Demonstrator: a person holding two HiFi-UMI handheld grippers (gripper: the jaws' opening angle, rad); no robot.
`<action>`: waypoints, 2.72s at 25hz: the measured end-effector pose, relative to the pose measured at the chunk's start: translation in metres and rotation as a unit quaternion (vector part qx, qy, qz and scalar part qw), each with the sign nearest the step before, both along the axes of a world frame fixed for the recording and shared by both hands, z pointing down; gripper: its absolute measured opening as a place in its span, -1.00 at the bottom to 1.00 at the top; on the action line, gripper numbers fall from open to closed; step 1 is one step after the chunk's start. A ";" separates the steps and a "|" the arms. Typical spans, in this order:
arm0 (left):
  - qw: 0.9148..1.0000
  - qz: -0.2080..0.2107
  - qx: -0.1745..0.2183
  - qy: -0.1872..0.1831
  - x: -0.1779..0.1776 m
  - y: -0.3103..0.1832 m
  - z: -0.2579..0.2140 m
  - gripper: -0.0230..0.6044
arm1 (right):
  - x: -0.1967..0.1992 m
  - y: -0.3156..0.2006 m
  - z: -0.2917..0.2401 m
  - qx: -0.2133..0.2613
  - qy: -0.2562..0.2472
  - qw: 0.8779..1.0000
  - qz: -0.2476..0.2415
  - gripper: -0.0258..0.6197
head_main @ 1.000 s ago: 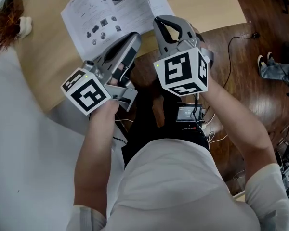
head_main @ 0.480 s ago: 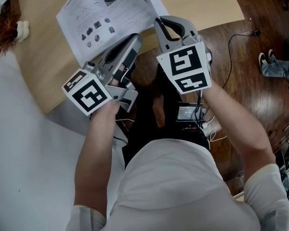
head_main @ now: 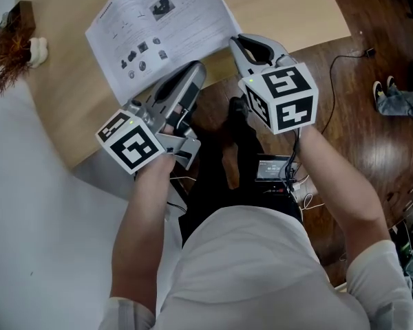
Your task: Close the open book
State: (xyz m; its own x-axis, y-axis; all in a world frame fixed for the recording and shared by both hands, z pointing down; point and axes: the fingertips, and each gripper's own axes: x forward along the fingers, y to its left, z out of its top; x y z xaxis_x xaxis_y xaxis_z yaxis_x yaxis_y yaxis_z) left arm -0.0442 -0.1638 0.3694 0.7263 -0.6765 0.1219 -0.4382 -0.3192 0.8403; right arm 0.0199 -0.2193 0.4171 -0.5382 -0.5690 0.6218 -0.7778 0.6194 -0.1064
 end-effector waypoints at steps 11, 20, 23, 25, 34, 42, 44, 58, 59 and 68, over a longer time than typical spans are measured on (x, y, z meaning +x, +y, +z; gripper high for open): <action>1.000 0.002 -0.008 -0.008 0.002 -0.003 0.008 -0.93 | 0.012 -0.005 0.022 -0.069 -0.055 0.995 0.047 -0.91; 1.000 0.009 -0.010 -0.016 0.007 -0.005 0.014 -0.93 | 0.018 -0.006 0.033 -0.085 -0.046 0.994 0.048 -0.91; 1.000 0.012 -0.012 -0.017 0.008 -0.005 0.017 -0.93 | 0.019 -0.006 0.035 -0.085 -0.043 0.994 0.048 -0.90; 1.000 0.014 -0.012 -0.017 0.009 -0.005 0.017 -0.93 | 0.020 -0.006 0.035 -0.083 -0.038 0.995 0.049 -0.90; 1.000 0.018 -0.010 -0.015 0.011 -0.005 0.012 -0.93 | 0.043 -0.013 0.037 -0.076 -0.020 0.994 0.082 -0.90; 1.000 0.021 0.000 -0.016 0.009 -0.002 0.002 -0.93 | 0.051 -0.014 0.030 -0.064 -0.009 0.994 0.090 -0.90; 1.000 0.020 0.004 -0.017 0.006 0.000 -0.003 -0.93 | 0.051 -0.013 0.027 -0.061 -0.008 0.994 0.090 -0.90; 0.999 -0.003 0.033 -0.035 -0.022 0.019 -0.031 -0.93 | 0.043 -0.004 -0.008 -0.035 -0.001 0.996 0.076 -0.90; 0.999 -0.006 0.035 -0.035 -0.025 0.020 -0.034 -0.93 | 0.041 -0.003 -0.011 -0.033 -0.001 0.997 0.076 -0.90; 0.997 -0.014 0.066 -0.040 -0.041 0.034 -0.059 -0.93 | 0.025 0.012 -0.038 -0.006 -0.002 0.998 0.065 -0.90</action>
